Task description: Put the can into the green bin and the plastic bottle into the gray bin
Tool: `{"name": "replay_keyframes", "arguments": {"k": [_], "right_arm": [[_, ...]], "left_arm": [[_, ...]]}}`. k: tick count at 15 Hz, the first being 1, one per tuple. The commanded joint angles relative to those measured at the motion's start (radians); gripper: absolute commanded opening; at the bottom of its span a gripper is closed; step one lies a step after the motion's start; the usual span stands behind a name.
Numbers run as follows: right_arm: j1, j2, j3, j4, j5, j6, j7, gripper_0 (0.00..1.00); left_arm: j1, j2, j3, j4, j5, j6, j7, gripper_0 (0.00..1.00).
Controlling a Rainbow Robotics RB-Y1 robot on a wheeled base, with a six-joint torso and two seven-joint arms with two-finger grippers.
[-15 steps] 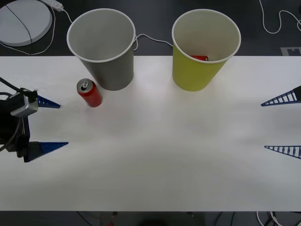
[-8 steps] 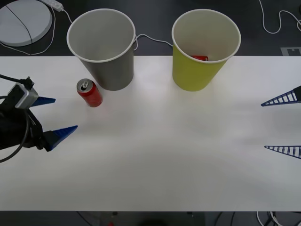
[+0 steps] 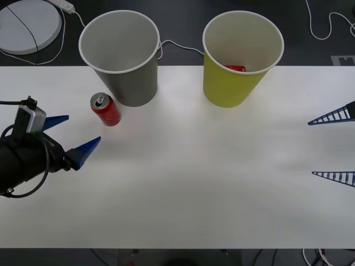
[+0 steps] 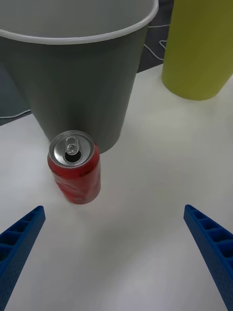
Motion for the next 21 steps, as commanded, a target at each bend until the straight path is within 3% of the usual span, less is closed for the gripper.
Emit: {"name": "replay_keyframes", "arguments": {"k": [1, 9, 16, 21], "right_arm": [[0.000, 0.000, 0.000, 0.000, 0.000, 0.000, 0.000, 1.00], [0.000, 0.000, 0.000, 0.000, 0.000, 0.000, 0.000, 1.00], [0.000, 0.000, 0.000, 0.000, 0.000, 0.000, 0.000, 1.00], [0.000, 0.000, 0.000, 0.000, 0.000, 0.000, 0.000, 1.00]], "left_arm": [[-0.027, 0.000, -0.097, 0.081, -0.018, 0.162, 0.002, 1.00], [-0.208, -0.028, -0.413, 0.343, -0.001, 0.535, 0.000, 1.00], [-0.348, -0.121, -0.562, 0.546, 0.023, 0.676, 0.002, 1.00], [-0.417, -0.203, -0.603, 0.665, 0.031, 0.717, 0.000, 1.00]]}}
